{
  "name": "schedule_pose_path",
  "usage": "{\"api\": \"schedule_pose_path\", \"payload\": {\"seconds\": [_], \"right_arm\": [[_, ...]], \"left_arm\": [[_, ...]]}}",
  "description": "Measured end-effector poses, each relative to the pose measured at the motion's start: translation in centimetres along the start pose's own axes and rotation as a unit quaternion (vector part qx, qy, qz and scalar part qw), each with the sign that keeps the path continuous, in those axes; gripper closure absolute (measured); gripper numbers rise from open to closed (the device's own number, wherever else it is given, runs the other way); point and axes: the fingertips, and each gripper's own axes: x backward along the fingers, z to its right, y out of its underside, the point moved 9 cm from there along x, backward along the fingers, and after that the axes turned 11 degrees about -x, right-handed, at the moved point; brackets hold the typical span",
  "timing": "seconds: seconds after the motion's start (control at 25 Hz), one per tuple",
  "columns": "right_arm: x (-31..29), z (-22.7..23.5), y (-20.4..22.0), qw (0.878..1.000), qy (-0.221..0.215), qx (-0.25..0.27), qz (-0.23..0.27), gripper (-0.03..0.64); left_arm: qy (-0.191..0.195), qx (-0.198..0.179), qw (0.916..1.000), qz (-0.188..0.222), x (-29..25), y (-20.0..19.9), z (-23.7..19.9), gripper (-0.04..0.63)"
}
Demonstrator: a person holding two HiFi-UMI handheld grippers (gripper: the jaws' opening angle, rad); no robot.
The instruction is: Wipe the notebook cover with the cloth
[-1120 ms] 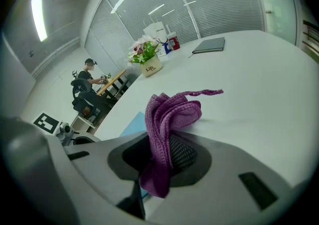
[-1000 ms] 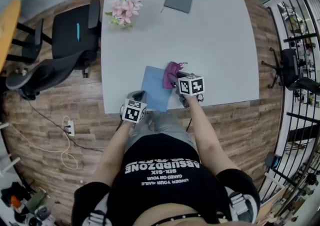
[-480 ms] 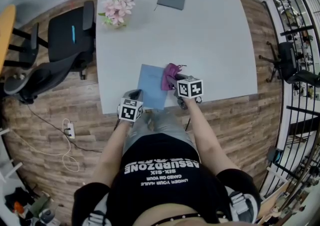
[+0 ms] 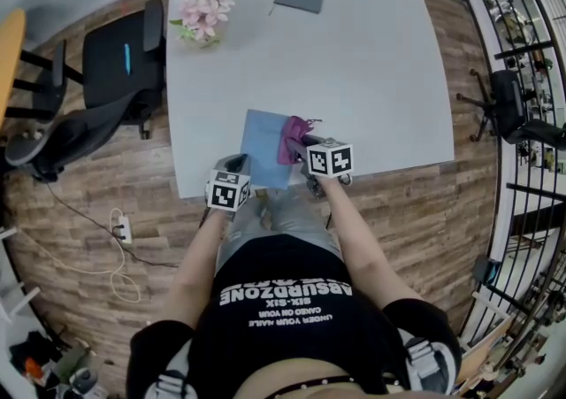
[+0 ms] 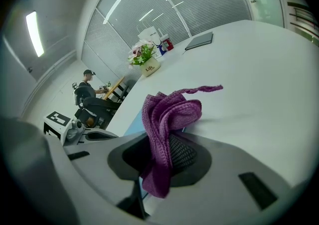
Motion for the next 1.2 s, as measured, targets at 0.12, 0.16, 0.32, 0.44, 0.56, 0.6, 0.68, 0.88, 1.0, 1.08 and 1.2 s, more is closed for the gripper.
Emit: {"api": "schedule_pose_path", "payload": {"seconds": [0.12,0.16,0.32,0.44,0.56,0.6,0.68,0.88,1.0,1.08,1.2], "right_arm": [[-0.7,-0.8,0.1,1.000,-0.007,0.007,-0.011,0.517],[-1.0,-1.2,0.1,1.000,-0.008,0.012,-0.014,0.517],[-1.8,-2.3,0.3,0.999,-0.010,0.031,-0.022,0.517],[-2.0,-2.6,0.3,0.999,-0.006,0.043,-0.027,0.517],[-2.0,-2.4,0.2,0.998,-0.007,0.046,-0.032,0.517],[-2.1,-2.4,0.1,0.998,-0.008,0.046,-0.033,0.517],[-2.1,-2.4,0.0,0.998,-0.009,0.048,-0.033,0.517],[-2.4,-2.9,0.1,0.998,-0.012,0.048,-0.040,0.517],[-3.2,-3.9,0.1,0.997,-0.017,0.059,-0.051,0.516],[-3.7,-4.7,0.2,0.996,-0.019,0.069,-0.056,0.516],[-4.5,-5.7,0.4,0.995,-0.028,0.075,-0.060,0.515]], "left_arm": [[-0.003,0.004,1.0000,0.002,0.0,0.1,0.1,0.580],[-0.004,0.004,1.0000,0.003,0.0,0.1,0.1,0.580],[0.003,0.016,0.9999,0.005,0.0,0.0,0.0,0.580],[0.013,0.018,0.9996,-0.016,0.6,0.1,-0.2,0.580],[0.008,0.005,0.9995,-0.031,1.6,1.2,-0.1,0.580],[0.009,0.006,0.9994,-0.032,1.9,1.7,-0.1,0.580],[0.016,0.017,0.9993,-0.031,2.5,2.7,0.1,0.580],[0.012,0.034,0.9988,-0.033,2.8,3.5,0.4,0.580],[0.024,0.032,0.9983,-0.042,2.8,3.5,0.3,0.580],[0.031,0.038,0.9982,-0.035,2.7,3.6,0.2,0.580],[0.023,0.045,0.9984,-0.025,2.8,3.7,0.3,0.580]]}}
